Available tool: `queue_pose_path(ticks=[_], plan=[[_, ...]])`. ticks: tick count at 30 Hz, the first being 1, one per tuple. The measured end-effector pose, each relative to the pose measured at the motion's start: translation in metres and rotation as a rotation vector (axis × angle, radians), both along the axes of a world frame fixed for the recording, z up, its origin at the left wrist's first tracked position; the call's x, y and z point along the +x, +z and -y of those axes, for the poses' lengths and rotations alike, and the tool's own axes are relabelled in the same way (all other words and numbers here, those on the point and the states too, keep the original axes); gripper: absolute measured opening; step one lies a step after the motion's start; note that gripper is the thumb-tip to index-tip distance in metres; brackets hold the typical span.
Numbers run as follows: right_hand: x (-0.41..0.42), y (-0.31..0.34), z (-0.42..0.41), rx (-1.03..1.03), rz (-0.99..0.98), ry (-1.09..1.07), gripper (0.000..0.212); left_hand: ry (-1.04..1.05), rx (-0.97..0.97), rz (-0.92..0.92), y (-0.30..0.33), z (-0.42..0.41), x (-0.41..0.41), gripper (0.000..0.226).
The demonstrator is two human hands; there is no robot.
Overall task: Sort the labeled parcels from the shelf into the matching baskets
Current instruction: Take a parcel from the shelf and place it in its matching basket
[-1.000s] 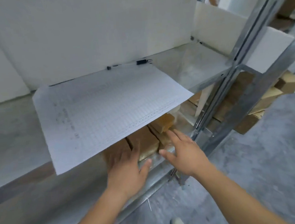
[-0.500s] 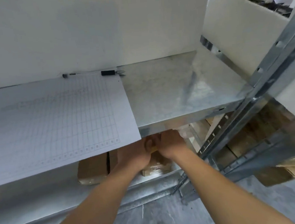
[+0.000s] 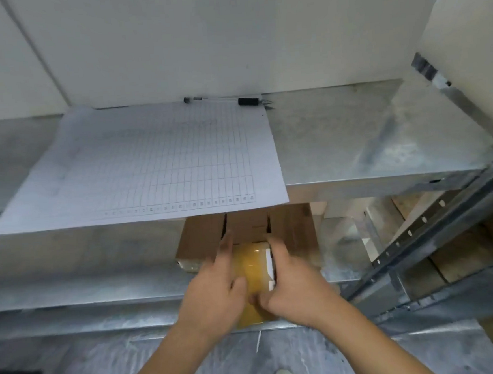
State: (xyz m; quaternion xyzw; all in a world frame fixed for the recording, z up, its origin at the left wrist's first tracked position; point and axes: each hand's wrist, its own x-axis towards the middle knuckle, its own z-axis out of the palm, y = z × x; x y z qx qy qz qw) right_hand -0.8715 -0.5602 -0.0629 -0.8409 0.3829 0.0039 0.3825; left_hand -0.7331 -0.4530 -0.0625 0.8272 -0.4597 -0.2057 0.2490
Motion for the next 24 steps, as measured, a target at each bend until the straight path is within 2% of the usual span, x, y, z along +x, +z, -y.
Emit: queue_pose_path(ticks=[2, 4, 6, 7, 9, 12, 14, 17, 20, 24], plan=[[0.017, 0.006, -0.021, 0.012, 0.006, 0.073, 0.094, 0.066, -0.048, 0.008, -0.002, -0.03, 0.012, 0.058], [0.037, 0.011, -0.046, 0.023, 0.043, 0.145, 0.068, 0.154, -0.092, 0.048, 0.002, -0.061, 0.025, 0.026], [0.06, 0.017, -0.074, 0.043, 0.104, 0.206, 0.04, 0.254, -0.097, 0.089, 0.006, -0.096, 0.041, 0.022], [0.073, 0.019, -0.091, 0.049, 0.133, 0.237, 0.036, 0.3, -0.097, 0.096, 0.008, -0.116, 0.048, 0.027], [0.099, 0.021, -0.126, 0.02, 0.16, 0.314, 0.042, 0.373, -0.1, 0.116, 0.01, -0.159, 0.063, 0.032], [0.139, 0.019, -0.185, -0.051, 0.176, 0.435, 0.029, 0.533, -0.123, 0.129, 0.007, -0.225, 0.083, 0.01], [0.164, 0.016, -0.226, -0.065, 0.163, 0.504, 0.022, 0.604, -0.106, 0.115, 0.008, -0.271, 0.095, 0.029], [0.196, 0.012, -0.285, -0.007, 0.129, 0.626, 0.04, 0.694, -0.089, 0.123, 0.008, -0.34, 0.108, 0.022], [0.22, 0.013, -0.339, 0.087, 0.147, 0.7, 0.025, 0.826, -0.039, 0.137, 0.005, -0.396, 0.118, 0.034], [0.249, 0.012, -0.398, 0.125, 0.199, 0.682, 0.019, 0.93, -0.015, 0.19, 0.004, -0.45, 0.128, 0.013]])
